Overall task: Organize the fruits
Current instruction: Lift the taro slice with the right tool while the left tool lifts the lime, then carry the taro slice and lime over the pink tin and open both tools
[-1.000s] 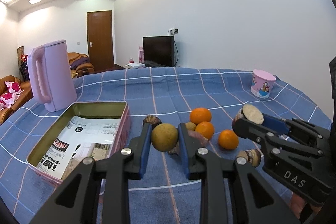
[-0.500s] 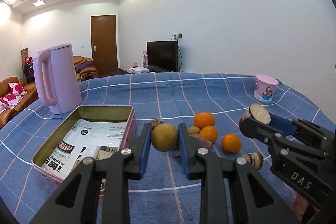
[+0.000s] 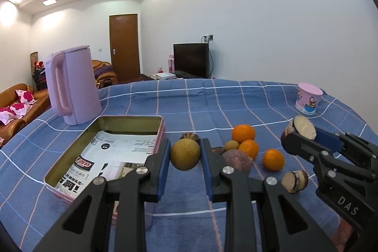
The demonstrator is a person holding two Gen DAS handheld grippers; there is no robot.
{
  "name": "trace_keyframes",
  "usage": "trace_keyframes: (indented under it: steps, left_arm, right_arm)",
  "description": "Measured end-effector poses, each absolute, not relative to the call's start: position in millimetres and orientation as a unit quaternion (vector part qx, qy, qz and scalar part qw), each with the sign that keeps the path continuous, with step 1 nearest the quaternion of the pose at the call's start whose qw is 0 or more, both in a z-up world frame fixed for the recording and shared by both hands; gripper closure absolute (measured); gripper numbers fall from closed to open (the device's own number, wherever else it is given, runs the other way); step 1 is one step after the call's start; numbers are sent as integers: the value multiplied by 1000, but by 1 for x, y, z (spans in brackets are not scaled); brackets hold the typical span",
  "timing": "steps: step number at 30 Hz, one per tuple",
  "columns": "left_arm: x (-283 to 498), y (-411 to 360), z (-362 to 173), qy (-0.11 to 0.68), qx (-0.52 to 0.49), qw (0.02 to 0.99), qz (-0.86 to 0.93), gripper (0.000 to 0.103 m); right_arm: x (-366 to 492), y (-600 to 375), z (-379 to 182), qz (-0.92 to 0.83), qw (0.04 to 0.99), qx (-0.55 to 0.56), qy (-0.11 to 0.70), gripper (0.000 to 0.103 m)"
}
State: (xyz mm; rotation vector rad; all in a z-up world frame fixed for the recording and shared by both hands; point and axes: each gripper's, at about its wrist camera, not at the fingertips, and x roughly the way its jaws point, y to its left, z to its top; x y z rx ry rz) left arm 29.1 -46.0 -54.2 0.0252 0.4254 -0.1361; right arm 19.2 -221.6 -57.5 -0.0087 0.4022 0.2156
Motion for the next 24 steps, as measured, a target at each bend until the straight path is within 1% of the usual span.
trace_keyframes:
  steps: [24]
  left_arm:
    - [43,-6,-57,239,-3,971,-30,76]
  right_arm:
    - [38,-184,-55,140,966,-25,214,66]
